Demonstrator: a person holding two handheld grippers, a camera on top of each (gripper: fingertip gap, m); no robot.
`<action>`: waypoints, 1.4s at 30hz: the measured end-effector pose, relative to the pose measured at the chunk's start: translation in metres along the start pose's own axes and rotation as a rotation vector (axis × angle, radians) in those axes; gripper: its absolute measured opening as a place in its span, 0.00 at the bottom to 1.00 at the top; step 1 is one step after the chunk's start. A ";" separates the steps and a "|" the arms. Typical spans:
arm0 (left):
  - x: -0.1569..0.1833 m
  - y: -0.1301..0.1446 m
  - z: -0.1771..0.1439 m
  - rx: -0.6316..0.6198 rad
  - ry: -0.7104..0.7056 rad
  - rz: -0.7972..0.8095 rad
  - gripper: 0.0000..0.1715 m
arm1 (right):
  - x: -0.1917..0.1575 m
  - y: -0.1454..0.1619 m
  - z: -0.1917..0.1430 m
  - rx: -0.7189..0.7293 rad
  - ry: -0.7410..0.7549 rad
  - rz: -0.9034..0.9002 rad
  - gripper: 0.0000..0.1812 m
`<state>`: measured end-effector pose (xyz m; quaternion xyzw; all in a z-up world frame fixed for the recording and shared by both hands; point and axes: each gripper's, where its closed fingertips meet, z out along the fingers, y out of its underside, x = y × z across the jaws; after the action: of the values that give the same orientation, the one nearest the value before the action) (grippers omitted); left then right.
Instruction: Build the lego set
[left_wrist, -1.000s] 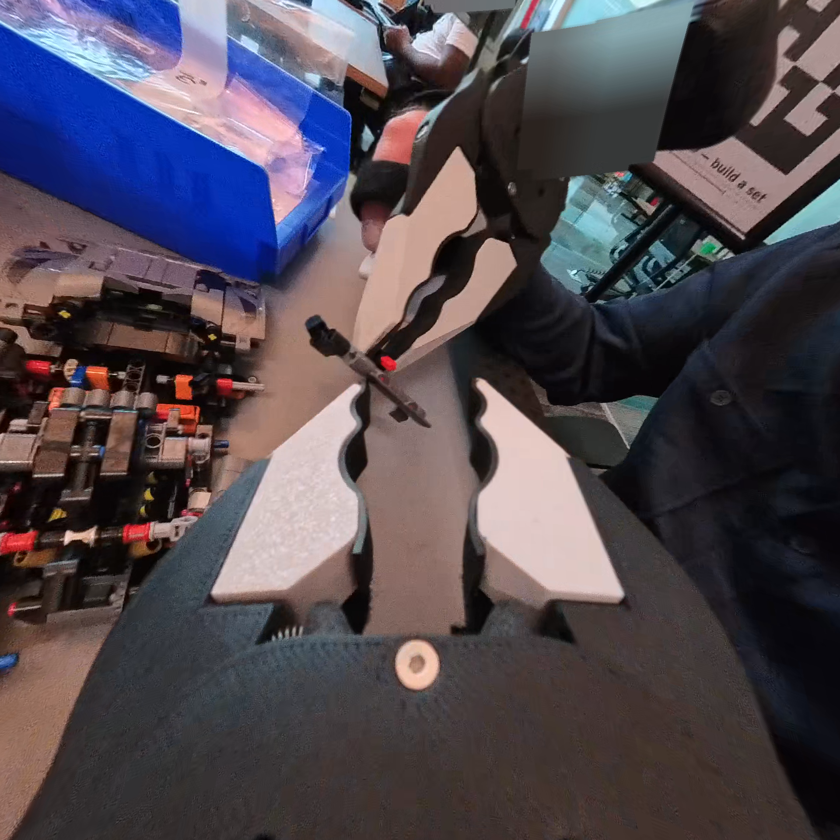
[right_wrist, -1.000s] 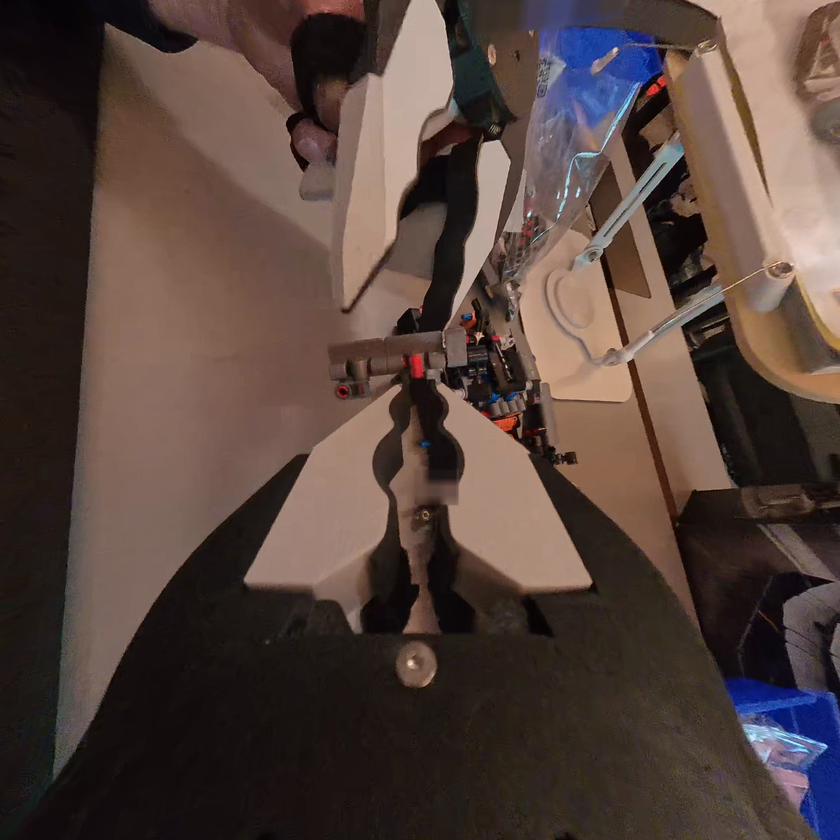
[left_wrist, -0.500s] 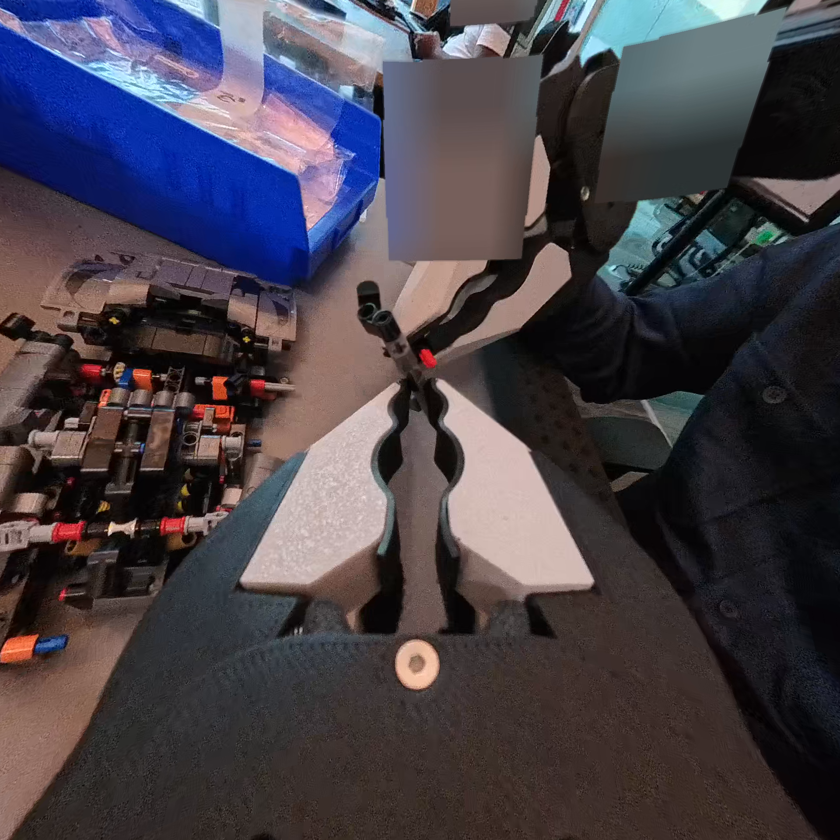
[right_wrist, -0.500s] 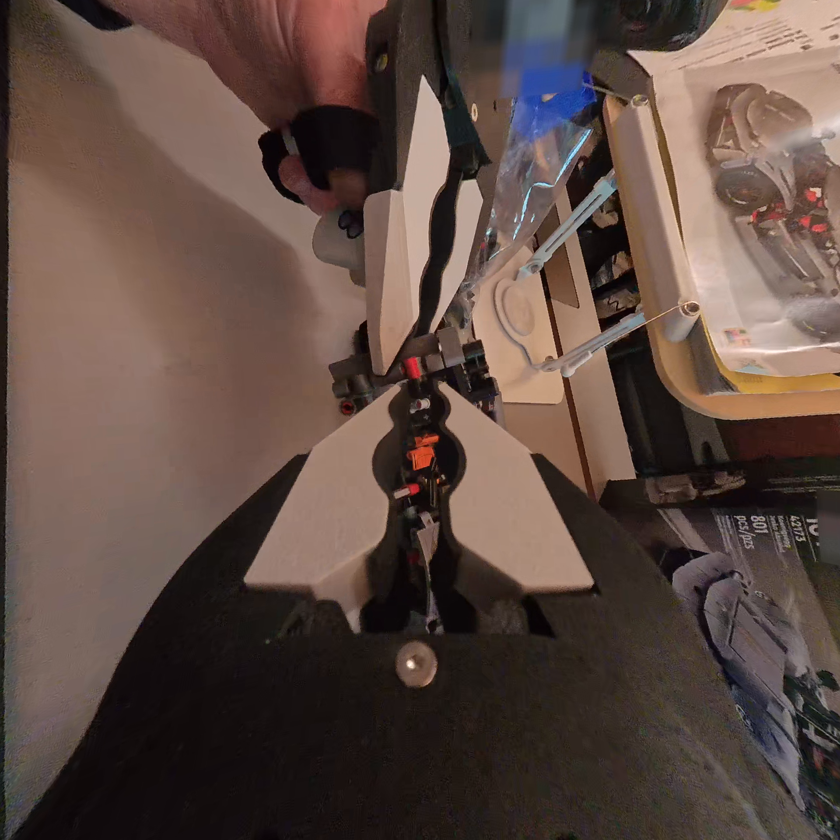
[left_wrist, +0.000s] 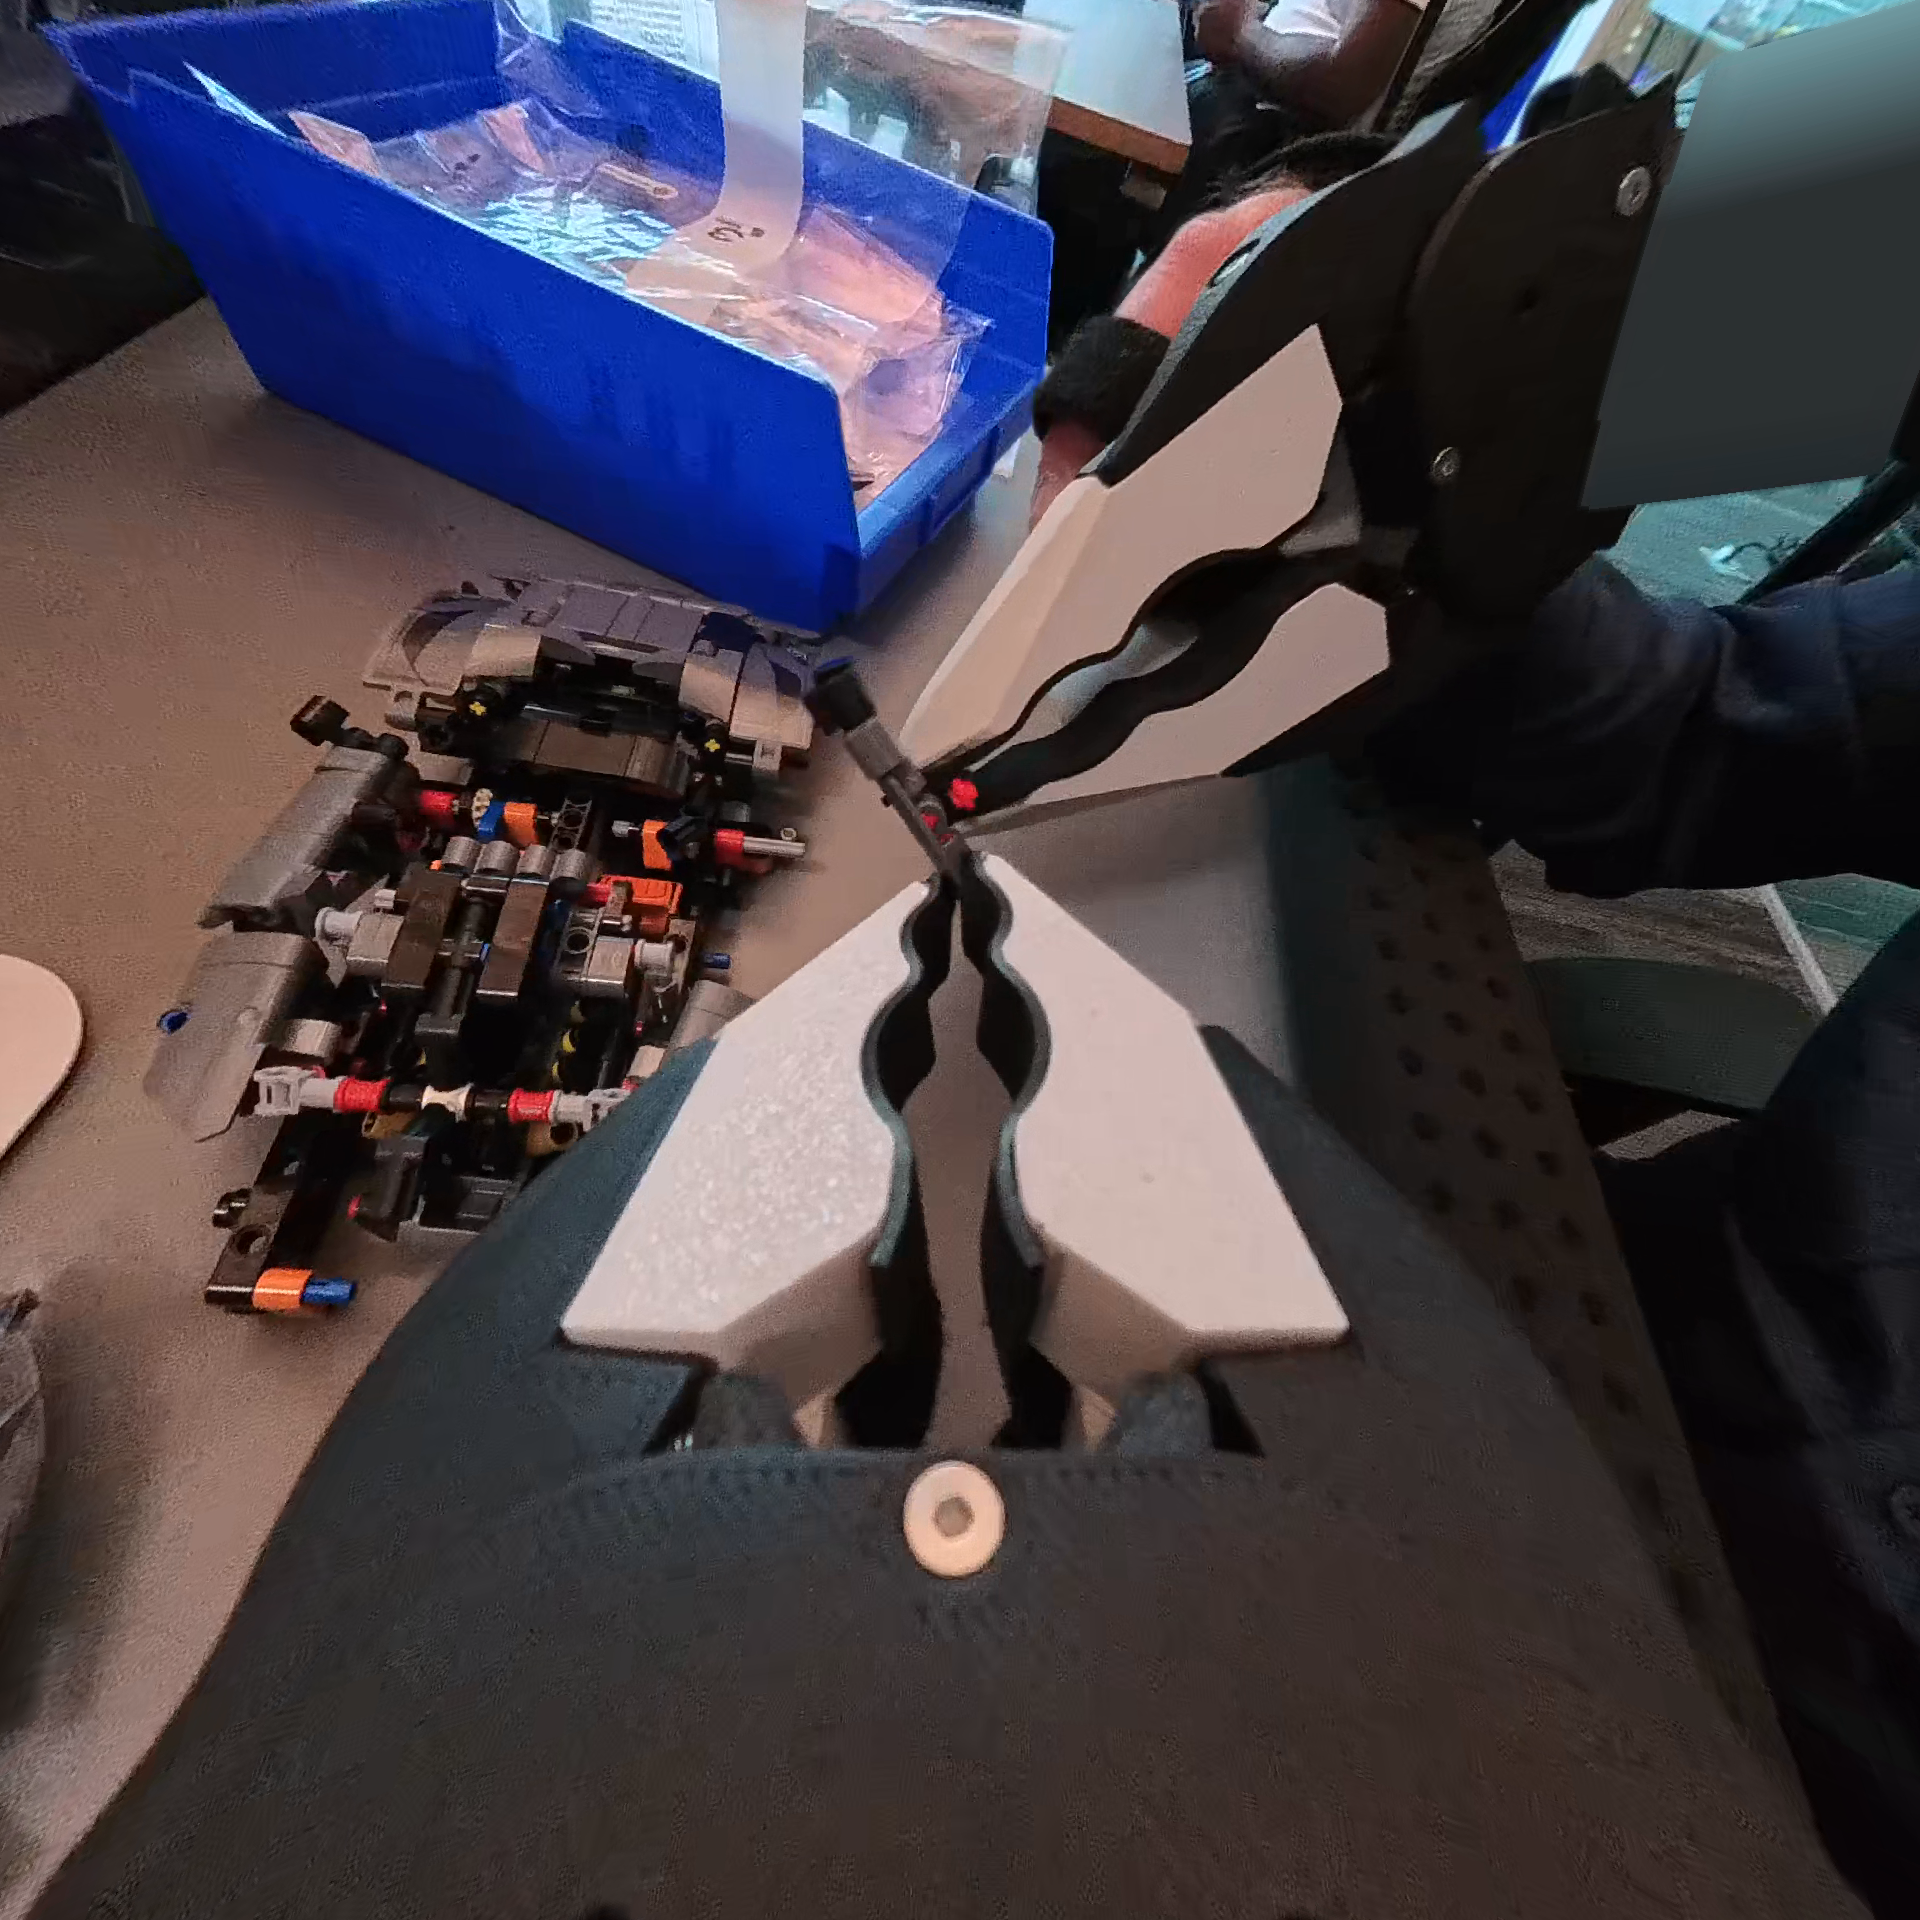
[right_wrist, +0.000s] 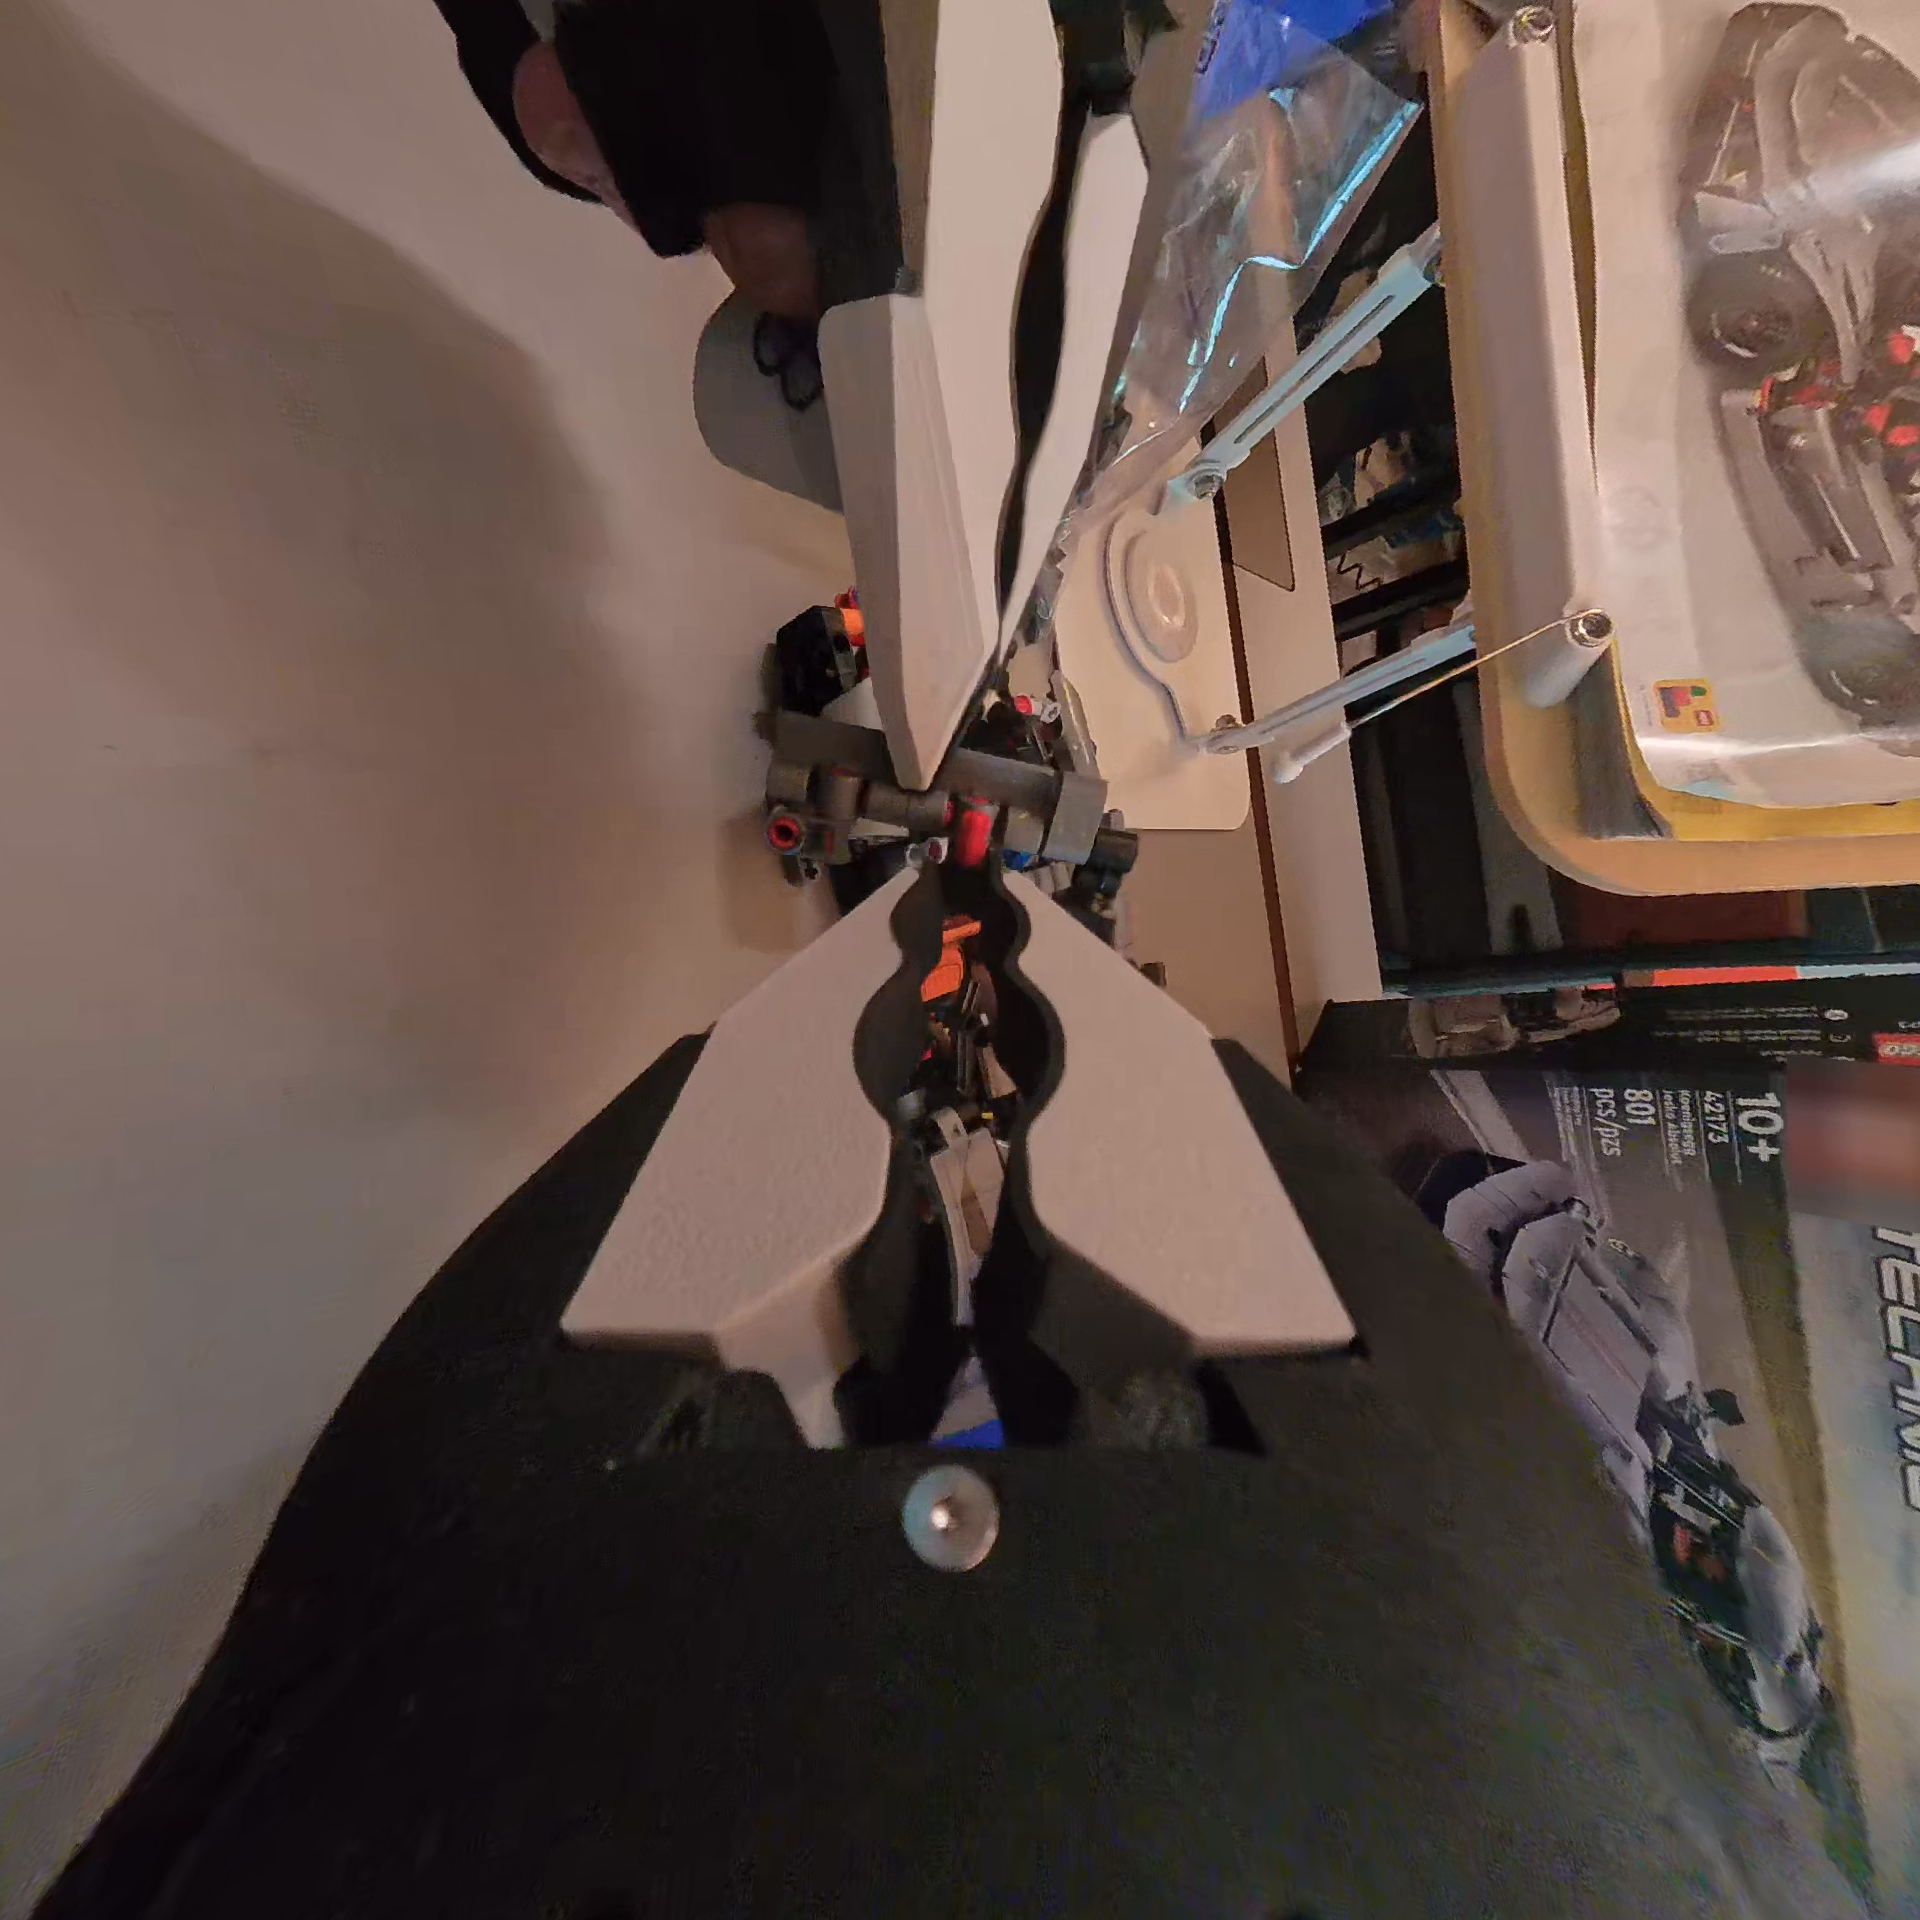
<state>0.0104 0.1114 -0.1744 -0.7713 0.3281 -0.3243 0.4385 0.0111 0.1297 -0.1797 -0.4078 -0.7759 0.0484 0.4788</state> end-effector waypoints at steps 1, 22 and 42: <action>0.001 0.000 0.000 0.001 0.003 0.002 0.00 | 0.000 -0.001 -0.001 0.013 -0.005 0.010 0.03; 0.002 -0.012 -0.005 0.123 0.112 -0.080 0.02 | 0.005 -0.011 -0.005 0.017 0.080 -0.074 0.02; 0.003 -0.020 -0.010 0.162 0.016 -0.013 0.00 | 0.006 -0.017 -0.016 0.146 0.023 0.049 0.02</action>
<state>0.0088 0.1121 -0.1513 -0.7327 0.2992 -0.3589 0.4949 0.0125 0.1173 -0.1586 -0.3912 -0.7544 0.1120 0.5150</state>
